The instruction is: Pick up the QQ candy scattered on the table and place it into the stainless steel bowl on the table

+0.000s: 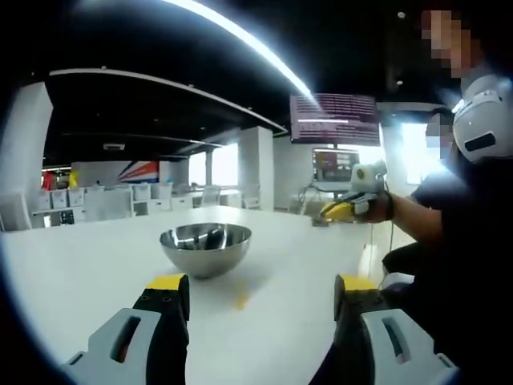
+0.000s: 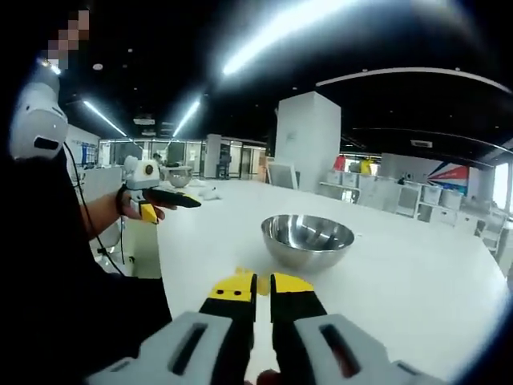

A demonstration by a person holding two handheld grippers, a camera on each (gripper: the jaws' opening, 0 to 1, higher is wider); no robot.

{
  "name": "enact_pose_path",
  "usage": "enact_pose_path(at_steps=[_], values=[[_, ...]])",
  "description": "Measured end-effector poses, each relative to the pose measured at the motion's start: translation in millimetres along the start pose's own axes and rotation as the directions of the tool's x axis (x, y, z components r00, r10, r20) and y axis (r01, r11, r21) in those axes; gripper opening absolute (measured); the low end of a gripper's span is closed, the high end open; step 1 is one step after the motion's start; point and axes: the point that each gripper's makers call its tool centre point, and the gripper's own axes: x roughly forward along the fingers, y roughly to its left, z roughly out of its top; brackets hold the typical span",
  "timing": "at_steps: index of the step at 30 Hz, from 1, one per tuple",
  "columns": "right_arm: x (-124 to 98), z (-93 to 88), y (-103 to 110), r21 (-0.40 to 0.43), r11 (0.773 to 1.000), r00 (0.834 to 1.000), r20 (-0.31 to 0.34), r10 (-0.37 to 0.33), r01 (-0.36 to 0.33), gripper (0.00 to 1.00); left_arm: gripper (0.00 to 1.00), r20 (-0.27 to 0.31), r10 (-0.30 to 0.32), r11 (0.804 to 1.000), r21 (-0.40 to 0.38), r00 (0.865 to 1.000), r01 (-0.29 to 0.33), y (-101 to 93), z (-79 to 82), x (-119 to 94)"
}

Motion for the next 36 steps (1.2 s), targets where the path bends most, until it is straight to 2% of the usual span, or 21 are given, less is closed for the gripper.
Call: enact_pose_path(at_steps=[5, 9, 15, 19, 25, 31, 34, 36], values=[[1, 1.3, -2, -0.003, 1.0, 1.0, -0.001, -0.001, 0.001, 0.09, 0.74, -0.002, 0.004, 1.0, -0.001, 1.0, -0.004, 0.9, -0.6, -2], [7, -1.0, -9, -0.009, 1.0, 1.0, -0.029, -0.005, 0.004, 0.09, 0.74, 0.001, 0.008, 1.0, -0.003, 1.0, -0.008, 2.9, -1.4, -4], [17, -0.4, -28, -0.055, 0.998, 0.995, -0.102, -0.008, 0.002, 0.09, 0.74, 0.005, 0.011, 1.0, -0.014, 1.0, -0.011, 5.9, -4.7, -6], [29, 4.1, -47, -0.111, 0.994, 0.985, -0.171, -0.011, -0.008, 0.09, 0.74, 0.009, 0.017, 1.0, -0.024, 1.0, -0.016, 9.7, -7.4, -9], [57, 18.9, -69, -0.172, 0.984, 0.973, -0.23, -0.004, -0.037, 0.09, 0.74, 0.016, 0.027, 0.999, -0.037, 1.0, -0.026, 14.2, -10.0, -12], [103, 21.5, -83, -0.24, 0.964, 0.944, -0.33, 0.028, -0.113, 0.09, 0.73, 0.0, 0.019, 0.999, -0.026, 1.0, -0.019, 11.8, -12.7, -11], [129, 15.7, -85, -0.3, 0.936, 0.907, -0.418, 0.044, -0.184, 0.09, 0.73, 0.004, 0.023, 0.999, -0.03, 1.0, -0.023, 13.6, -12.1, -13], [143, 14.7, -86, -0.323, 0.923, 0.892, -0.449, 0.047, -0.211, 0.09, 0.73, 0.003, 0.03, 0.999, -0.032, 1.0, -0.03, 15.2, -12.3, -14]])
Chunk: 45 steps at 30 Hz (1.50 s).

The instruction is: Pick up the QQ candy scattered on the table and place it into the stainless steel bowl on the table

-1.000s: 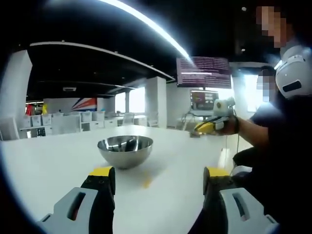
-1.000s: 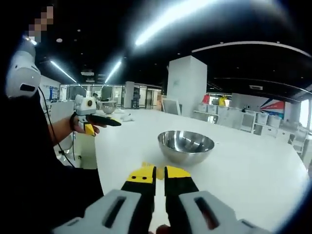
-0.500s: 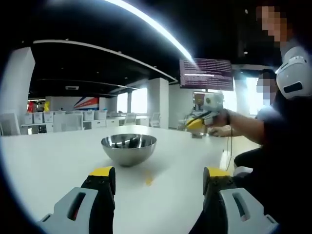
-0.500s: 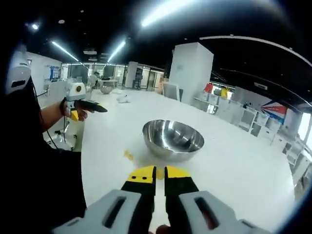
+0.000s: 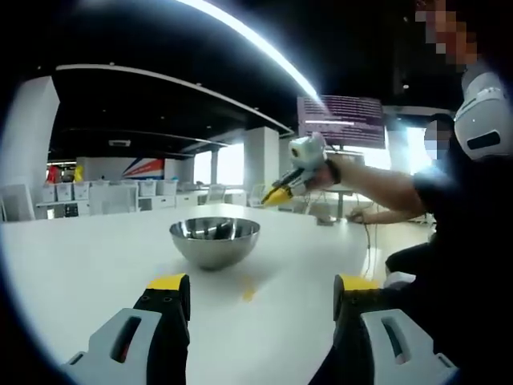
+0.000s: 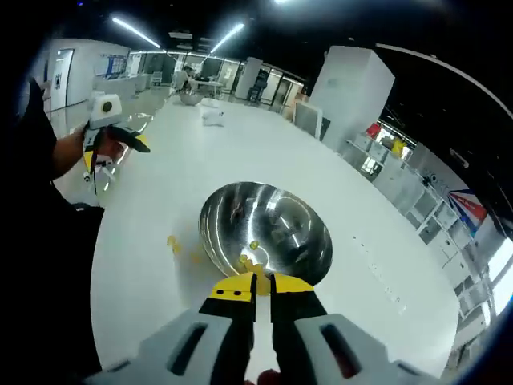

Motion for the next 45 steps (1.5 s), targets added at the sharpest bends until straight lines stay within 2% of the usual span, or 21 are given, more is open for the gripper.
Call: enact_pose_path(at_steps=[5, 10, 14, 18, 38, 45], values=[[31, 12.6, -6, -0.062, 0.997, 0.997, -0.059, 0.041, -0.045, 0.08, 0.74, 0.003, -0.001, 1.0, -0.001, 1.0, 0.001, -1.3, 0.7, 0], [52, 7.7, -8, -0.138, 0.986, 0.985, -0.157, 0.074, -0.096, 0.09, 0.73, 0.004, 0.003, 1.0, -0.001, 1.0, -0.003, -0.4, 0.9, -2], [61, 0.2, -7, -0.193, 0.972, 0.971, -0.223, 0.087, -0.131, 0.09, 0.73, 0.006, 0.012, 1.0, -0.005, 1.0, -0.012, 2.7, 0.0, -4], [62, -3.0, -6, -0.208, 0.966, 0.963, -0.253, 0.096, -0.151, 0.09, 0.73, 0.005, 0.018, 1.0, -0.012, 1.0, -0.018, 5.3, -2.9, -7], [58, 0.3, -10, -0.188, 0.97, 0.965, -0.243, 0.103, -0.151, 0.23, 0.73, 0.018, 0.019, 1.0, -0.014, 1.0, -0.019, 8.1, -0.3, -7], [57, 0.8, -8, -0.196, 0.968, 0.965, -0.241, 0.108, -0.157, 0.25, 0.73, 0.015, 0.025, 1.0, -0.014, 1.0, -0.024, 10.7, -0.4, -8]])
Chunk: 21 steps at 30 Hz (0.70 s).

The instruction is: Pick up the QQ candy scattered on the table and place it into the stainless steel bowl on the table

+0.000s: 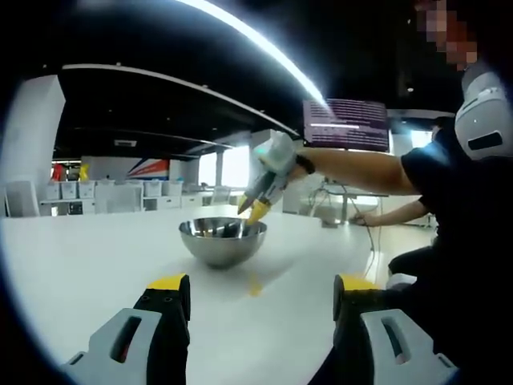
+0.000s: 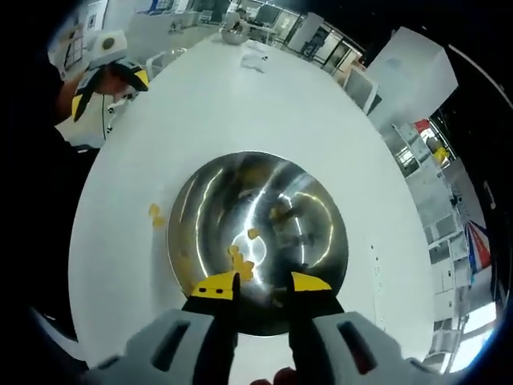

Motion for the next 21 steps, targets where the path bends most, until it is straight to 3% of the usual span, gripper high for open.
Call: enact_pose_path(at_steps=[5, 10, 15, 19, 21], values=[[-13, 5.2, -1, 0.014, 0.999, 0.998, 0.044, -0.035, 0.035, 0.23, 0.73, 0.001, -0.003, 1.0, 0.007, 1.0, 0.003, -0.3, 2.9, 1], [-44, 7.2, 8, 0.095, 0.992, 0.98, 0.174, -0.094, 0.078, 0.23, 0.73, 0.0, -0.008, 1.0, 0.009, 1.0, 0.008, -3.2, 2.4, 3], [-80, -4.5, 32, 0.222, 0.968, 0.93, 0.316, -0.187, 0.12, 0.23, 0.73, -0.005, -0.012, 1.0, 0.007, 1.0, 0.012, -5.7, 0.5, 5], [-98, -18.0, 50, 0.28, 0.948, 0.9, 0.358, -0.248, 0.15, 0.23, 0.74, -0.001, -0.013, 1.0, 0.009, 1.0, 0.013, -7.0, 2.8, 7], [-108, -23.9, 56, 0.329, 0.929, 0.876, 0.38, -0.296, 0.171, 0.23, 0.74, 0.0, -0.013, 1.0, 0.011, 1.0, 0.013, -7.5, 4.3, 9]])
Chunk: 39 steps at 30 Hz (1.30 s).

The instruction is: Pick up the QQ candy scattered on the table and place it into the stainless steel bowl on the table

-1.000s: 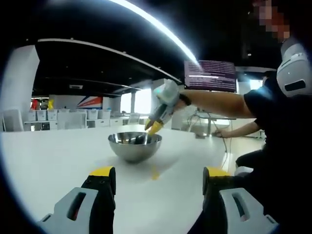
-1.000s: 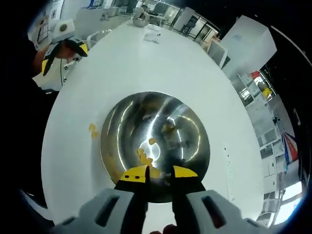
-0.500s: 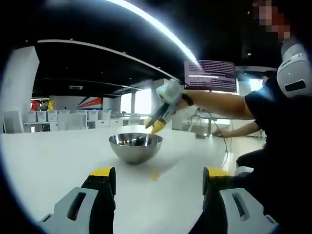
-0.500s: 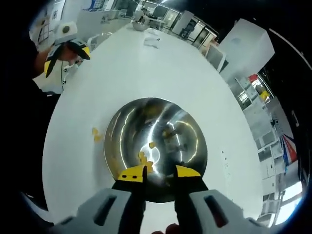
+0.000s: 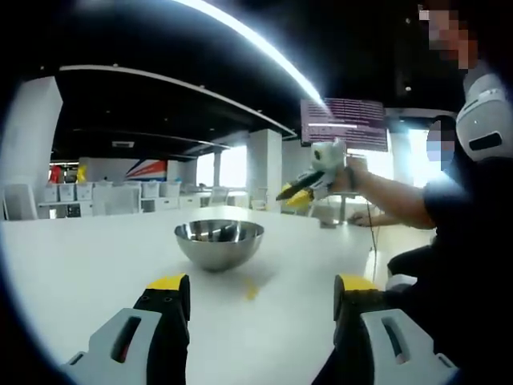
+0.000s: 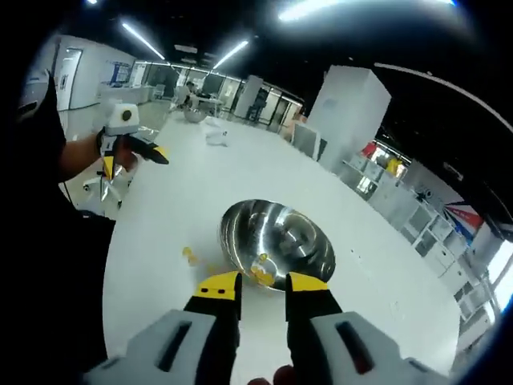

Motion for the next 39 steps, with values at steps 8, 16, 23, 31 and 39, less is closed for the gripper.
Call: enact_pose_path(at_steps=[8, 16, 23, 31, 39], values=[[-42, 2.5, 16, 0.173, 0.98, 0.972, 0.195, -0.13, 0.096, 0.23, 0.74, 0.003, -0.005, 1.0, 0.003, 1.0, 0.005, -4.8, 3.2, 6], [-60, -2.2, 49, 0.313, 0.947, 0.919, 0.348, -0.185, 0.073, 0.23, 0.74, 0.0, -0.019, 1.0, 0.0, 1.0, 0.019, -9.5, 3.2, 12], [-60, -28.6, 67, 0.391, 0.919, 0.914, 0.352, -0.201, 0.052, 0.23, 0.74, -0.013, -0.029, 1.0, 0.01, 1.0, 0.029, -13.5, 3.4, 13], [-56, -30.3, 76, 0.373, 0.927, 0.928, 0.329, -0.173, 0.041, 0.23, 0.74, -0.008, -0.022, 1.0, 0.007, 1.0, 0.023, -15.1, 1.9, 8], [-36, -41.7, 87, 0.345, 0.938, 0.954, 0.273, -0.12, 0.019, 0.23, 0.74, -0.001, -0.023, 1.0, 0.008, 1.0, 0.023, -13.5, 3.9, 6]])
